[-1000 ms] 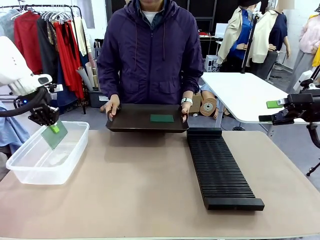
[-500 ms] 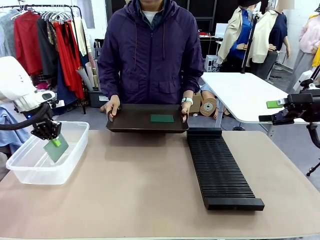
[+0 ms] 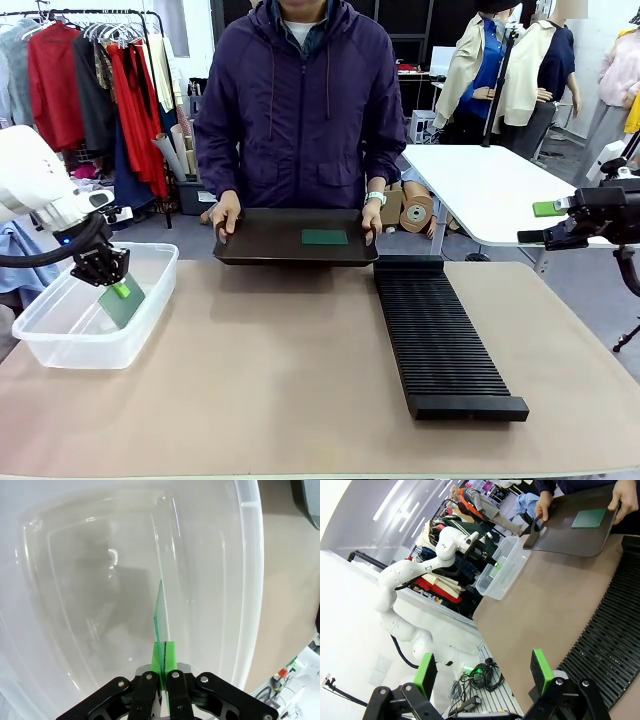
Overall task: Sort PCBs into racks and boxes based on the side picked up.
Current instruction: If the short side of the Blank PCB is picked up, insert it into the PCB Rack ; if the long side is picked up, place it in the Organizing box.
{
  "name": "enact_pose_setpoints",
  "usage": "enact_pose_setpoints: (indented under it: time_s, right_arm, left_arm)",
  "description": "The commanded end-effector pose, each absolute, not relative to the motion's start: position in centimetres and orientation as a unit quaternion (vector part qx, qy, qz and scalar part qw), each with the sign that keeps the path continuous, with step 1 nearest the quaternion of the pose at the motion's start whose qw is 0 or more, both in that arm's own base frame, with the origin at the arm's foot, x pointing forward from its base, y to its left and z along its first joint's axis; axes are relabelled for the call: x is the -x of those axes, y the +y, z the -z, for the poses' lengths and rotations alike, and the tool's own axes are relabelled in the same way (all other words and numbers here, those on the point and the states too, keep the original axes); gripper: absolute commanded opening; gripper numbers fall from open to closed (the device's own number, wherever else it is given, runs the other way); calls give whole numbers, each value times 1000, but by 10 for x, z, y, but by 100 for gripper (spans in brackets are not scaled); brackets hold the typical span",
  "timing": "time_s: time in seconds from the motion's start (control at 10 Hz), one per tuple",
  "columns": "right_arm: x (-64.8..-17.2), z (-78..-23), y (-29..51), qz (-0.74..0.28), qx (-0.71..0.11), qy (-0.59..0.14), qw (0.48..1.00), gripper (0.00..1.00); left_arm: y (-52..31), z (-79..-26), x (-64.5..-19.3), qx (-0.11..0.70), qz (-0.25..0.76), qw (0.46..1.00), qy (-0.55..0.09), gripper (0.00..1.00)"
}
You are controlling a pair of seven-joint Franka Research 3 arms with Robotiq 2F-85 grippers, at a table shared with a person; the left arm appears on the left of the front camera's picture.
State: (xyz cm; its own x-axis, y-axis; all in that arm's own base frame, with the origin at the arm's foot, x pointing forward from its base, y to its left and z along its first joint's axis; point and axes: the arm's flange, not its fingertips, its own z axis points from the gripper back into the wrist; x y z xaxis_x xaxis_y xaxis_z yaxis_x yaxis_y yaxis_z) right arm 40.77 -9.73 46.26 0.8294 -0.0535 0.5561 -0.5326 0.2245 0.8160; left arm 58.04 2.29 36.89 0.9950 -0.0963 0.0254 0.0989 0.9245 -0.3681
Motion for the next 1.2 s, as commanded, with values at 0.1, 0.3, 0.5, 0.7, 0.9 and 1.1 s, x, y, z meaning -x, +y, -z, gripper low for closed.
enact_pose_setpoints:
  time_s: [0.1,0.3,0.5,0.7,0.9,1.1]
  right_arm:
    - [-408,-465,-96,-162,-603,-245,742,100]
    - [-408,-465,-96,-162,-603,-245,742,100]
    - [-408,-465,-96,-162,-603,-245,742,100]
    - [-408,-465,-96,-162,-603,-245,742,100]
    - [-408,-465,-96,-162,-603,-245,742,100]
    - [-408,-465,-96,-162,-603,-245,742,100]
  left_arm:
    - [25,-368,-586,194,46,979,-26,22]
    - [25,-370,-587,188,47,981,-24,62]
    - [23,-375,-587,180,53,982,-25,100]
    - [21,-385,-587,151,62,986,-27,100]
    - [18,-396,-584,100,69,992,-36,100]
    - [16,-406,-581,86,69,993,-42,100]
